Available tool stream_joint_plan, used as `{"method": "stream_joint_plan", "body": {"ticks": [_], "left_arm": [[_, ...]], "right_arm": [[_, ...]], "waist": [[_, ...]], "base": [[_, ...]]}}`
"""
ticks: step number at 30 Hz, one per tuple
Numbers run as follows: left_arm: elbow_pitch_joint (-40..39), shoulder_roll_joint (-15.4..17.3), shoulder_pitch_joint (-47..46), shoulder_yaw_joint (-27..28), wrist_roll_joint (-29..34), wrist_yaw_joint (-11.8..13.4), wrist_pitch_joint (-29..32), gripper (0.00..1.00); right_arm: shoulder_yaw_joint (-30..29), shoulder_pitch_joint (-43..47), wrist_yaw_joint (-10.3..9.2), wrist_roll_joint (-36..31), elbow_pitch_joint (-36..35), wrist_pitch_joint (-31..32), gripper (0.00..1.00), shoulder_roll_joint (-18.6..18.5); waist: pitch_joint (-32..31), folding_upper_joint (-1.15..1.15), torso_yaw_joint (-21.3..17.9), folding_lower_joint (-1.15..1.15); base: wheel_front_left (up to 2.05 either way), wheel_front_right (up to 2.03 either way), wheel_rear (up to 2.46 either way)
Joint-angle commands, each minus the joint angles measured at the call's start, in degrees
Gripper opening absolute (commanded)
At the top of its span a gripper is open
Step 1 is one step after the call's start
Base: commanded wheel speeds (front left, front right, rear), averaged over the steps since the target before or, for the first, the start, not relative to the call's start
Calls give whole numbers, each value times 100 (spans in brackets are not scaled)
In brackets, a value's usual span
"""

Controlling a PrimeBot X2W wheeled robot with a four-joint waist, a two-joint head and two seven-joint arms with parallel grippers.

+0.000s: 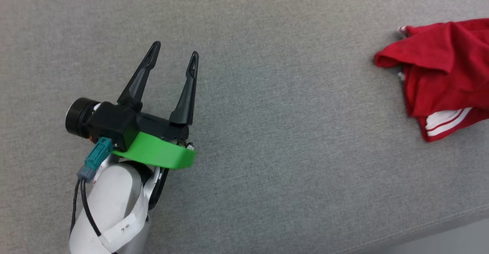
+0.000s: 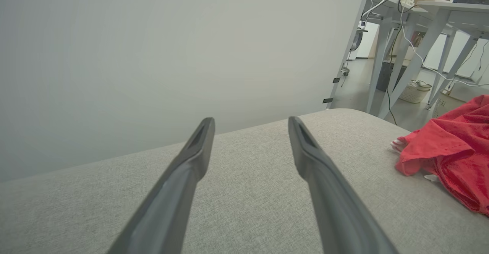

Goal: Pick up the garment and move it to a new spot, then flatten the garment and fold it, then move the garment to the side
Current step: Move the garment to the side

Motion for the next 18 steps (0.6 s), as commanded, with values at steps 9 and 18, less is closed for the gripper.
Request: {"method": "stream_joint_plan", "body": {"ticks": [9, 18], "left_arm": [[-63, 18, -702, -288, 86, -130, 50, 100], [150, 42, -803, -353, 18, -152, -39, 100]], "right_arm": [[-836, -972, -6, -1039, 1390, -852, 0, -399], [-1984, -1282, -6, -2353, 2150, -2049, 100, 54]], "waist": [[1433, 0, 484, -1], [1355, 0, 537, -1]], "base": [[0, 0, 0], [0, 0, 0]]}}
